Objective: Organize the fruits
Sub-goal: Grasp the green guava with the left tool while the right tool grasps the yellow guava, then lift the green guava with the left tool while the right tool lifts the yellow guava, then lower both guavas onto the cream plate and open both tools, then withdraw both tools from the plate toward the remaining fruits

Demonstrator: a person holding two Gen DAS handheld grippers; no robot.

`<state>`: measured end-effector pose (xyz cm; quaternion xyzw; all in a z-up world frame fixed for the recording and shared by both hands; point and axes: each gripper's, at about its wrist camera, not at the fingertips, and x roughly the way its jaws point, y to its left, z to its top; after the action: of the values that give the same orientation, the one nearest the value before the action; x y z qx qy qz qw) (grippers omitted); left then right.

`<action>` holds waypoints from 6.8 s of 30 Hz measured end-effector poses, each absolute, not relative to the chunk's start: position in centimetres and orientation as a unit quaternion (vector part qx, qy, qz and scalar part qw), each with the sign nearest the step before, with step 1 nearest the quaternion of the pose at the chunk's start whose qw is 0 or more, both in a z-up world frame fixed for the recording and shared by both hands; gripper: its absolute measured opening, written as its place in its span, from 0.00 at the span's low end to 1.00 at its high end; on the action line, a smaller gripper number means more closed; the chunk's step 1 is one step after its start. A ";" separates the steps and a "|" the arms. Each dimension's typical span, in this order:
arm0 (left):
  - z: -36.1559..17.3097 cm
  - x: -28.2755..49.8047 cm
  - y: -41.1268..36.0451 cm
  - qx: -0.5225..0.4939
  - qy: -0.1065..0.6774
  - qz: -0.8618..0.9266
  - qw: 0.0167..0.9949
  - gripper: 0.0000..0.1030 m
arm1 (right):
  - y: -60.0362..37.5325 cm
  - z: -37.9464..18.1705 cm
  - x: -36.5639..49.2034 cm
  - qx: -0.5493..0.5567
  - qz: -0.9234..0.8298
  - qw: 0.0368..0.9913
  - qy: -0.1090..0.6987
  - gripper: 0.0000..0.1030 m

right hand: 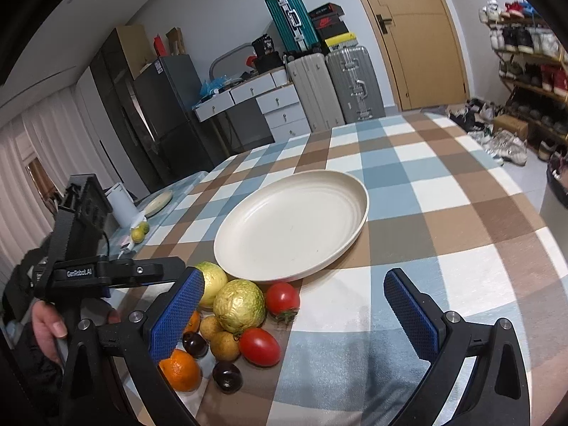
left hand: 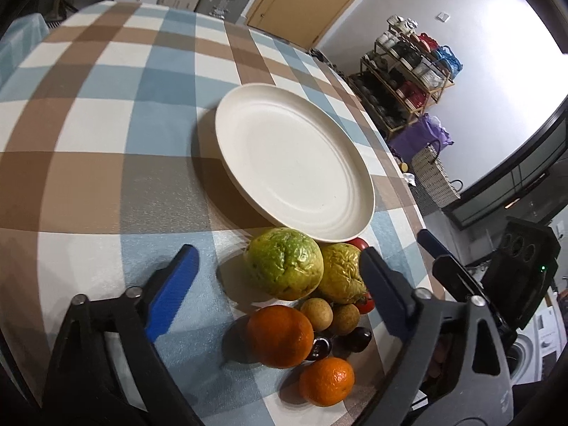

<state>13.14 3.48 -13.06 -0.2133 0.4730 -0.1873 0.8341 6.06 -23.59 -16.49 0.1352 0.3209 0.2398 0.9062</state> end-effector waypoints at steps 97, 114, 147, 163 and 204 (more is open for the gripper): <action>-13.3 11.6 8.1 -0.260 0.431 -0.248 0.828 0.46 | -13.7 -19.3 10.2 0.107 0.232 0.816 0.519 0.45; -11.6 13.0 7.2 -0.225 0.423 -0.242 0.844 0.46 | -16.1 -17.0 9.0 0.153 0.289 0.833 0.447 0.44; -13.3 32.0 -0.3 -0.157 0.461 -0.215 0.847 0.46 | -20.1 -18.9 25.6 0.123 0.321 0.845 0.410 0.44; -12.0 31.9 0.4 -0.172 0.444 -0.204 0.856 0.73 | -20.0 -18.5 25.3 0.100 0.307 0.860 0.394 0.64; -2.8 5.5 3.0 -0.095 0.331 -0.094 0.934 0.99 | -21.5 -9.4 4.1 0.098 0.256 0.933 0.234 1.00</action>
<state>5.54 3.02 -2.80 -0.0951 0.3306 -0.0935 0.9343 4.14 -21.51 -9.40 0.0978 0.2336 0.2562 0.9329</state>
